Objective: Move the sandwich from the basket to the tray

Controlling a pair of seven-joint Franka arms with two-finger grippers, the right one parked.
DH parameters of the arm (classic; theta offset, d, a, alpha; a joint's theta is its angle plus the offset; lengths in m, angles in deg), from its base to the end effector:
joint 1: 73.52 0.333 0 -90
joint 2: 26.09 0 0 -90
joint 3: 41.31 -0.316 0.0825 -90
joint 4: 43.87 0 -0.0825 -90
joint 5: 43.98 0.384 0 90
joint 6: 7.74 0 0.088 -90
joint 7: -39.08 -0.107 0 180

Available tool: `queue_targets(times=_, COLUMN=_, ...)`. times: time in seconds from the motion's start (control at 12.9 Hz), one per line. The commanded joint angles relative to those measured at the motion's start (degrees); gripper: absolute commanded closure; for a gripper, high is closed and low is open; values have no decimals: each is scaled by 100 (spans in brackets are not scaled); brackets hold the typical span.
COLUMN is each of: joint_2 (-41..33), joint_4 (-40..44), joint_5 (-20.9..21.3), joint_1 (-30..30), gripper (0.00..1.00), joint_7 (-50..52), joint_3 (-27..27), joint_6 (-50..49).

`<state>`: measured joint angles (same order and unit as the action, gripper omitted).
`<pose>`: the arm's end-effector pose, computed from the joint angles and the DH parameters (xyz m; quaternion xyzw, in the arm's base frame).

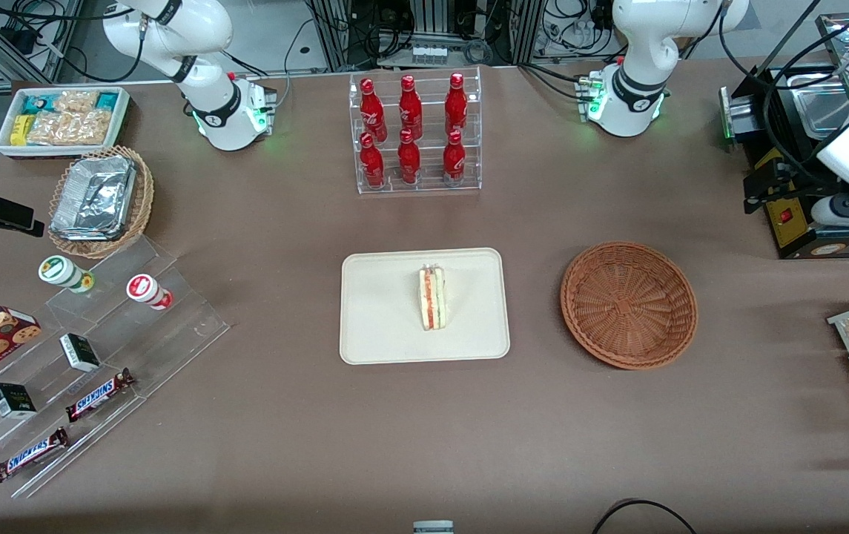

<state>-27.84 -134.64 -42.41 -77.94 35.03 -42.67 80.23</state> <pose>0.5408 -0.0257 0.6319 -0.9980 0.0616 0.0093 0.0133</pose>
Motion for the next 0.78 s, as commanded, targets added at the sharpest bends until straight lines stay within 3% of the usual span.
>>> queue_targets(times=0.0, joint_2=103, joint_4=250, joint_5=-87, joint_1=-260, gripper=0, joint_7=-36, joint_3=-127, joint_6=-33)
queue_targets(times=0.54, joint_2=183, joint_4=296, joint_5=-43, joint_1=-173, gripper=0, joint_7=61, joint_3=-118, joint_6=1)
queue_targets(times=0.7, joint_2=341, joint_4=409, joint_5=-183, joint_1=229, gripper=0, joint_7=324, joint_3=-49, joint_6=19)
